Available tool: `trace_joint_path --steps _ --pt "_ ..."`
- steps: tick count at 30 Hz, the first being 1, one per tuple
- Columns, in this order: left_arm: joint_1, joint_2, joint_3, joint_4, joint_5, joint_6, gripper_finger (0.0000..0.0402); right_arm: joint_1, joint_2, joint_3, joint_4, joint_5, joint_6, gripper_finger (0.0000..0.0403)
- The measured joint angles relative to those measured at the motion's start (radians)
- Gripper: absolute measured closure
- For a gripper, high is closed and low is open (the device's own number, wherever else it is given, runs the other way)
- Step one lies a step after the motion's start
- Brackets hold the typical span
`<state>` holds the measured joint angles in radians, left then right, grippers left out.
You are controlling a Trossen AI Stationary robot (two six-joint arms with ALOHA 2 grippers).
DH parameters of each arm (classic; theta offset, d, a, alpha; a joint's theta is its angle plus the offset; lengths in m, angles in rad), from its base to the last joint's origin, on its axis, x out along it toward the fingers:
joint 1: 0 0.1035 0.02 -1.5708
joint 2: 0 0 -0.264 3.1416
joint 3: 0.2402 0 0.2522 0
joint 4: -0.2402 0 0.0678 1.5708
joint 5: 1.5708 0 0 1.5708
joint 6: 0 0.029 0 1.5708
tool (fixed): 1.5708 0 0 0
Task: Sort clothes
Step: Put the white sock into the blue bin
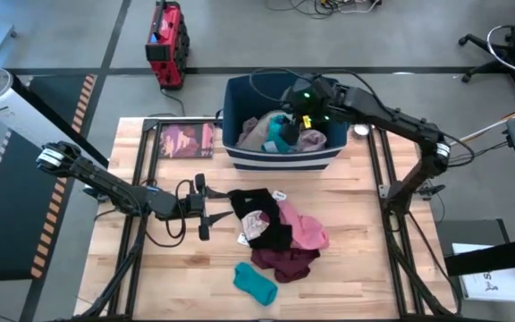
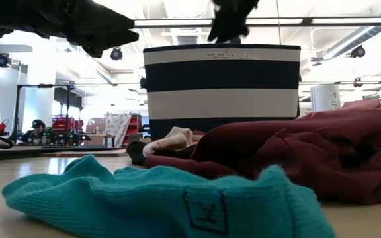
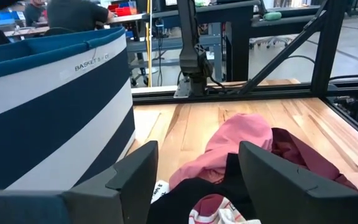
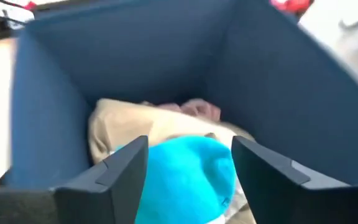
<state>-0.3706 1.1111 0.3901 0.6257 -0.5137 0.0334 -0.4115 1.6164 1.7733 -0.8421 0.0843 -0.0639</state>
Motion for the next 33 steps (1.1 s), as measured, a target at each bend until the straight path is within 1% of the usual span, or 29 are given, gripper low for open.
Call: trace_joint_path --steps 5,8,11,14,17,22,25,29,33 --pt "0.0 0.0 0.0 -0.031 0.0 -0.009 0.018 0.115 -0.115 -0.025 -0.006 0.134 -0.016 0.0227" --pt "0.0 0.0 0.0 -0.049 0.002 -0.016 0.018 0.19 -0.182 -0.074 -0.01 0.166 -0.007 0.0249" --pt "0.0 0.0 0.0 -0.051 0.025 -0.021 0.0185 0.265 -0.257 -0.169 0.02 0.179 0.022 0.0272" --pt "0.0 0.0 0.0 -0.05 0.028 -0.029 0.0192 0.33 -0.331 -0.31 0.085 0.179 0.053 0.0292" --pt "0.001 0.0 0.0 -0.05 0.025 -0.034 0.0198 0.383 -0.401 -0.476 0.204 0.178 0.081 0.031" --pt "0.001 0.0 0.0 -0.059 0.026 -0.045 0.021 0.451 -0.499 -0.749 0.459 0.18 0.142 0.0335" --pt "0.002 0.0 0.0 -0.098 0.06 -0.049 0.0225 0.494 -0.54 -0.899 0.644 0.181 0.164 0.0351" --pt "0.001 0.001 0.0 -0.147 0.079 -0.053 0.0253 0.543 -0.566 -1.068 0.916 0.179 0.137 0.037" --pt "0.001 0.051 0.0 -0.156 0.079 -0.095 0.0277 0.563 -0.557 -1.205 1.162 0.179 0.068 0.0383"
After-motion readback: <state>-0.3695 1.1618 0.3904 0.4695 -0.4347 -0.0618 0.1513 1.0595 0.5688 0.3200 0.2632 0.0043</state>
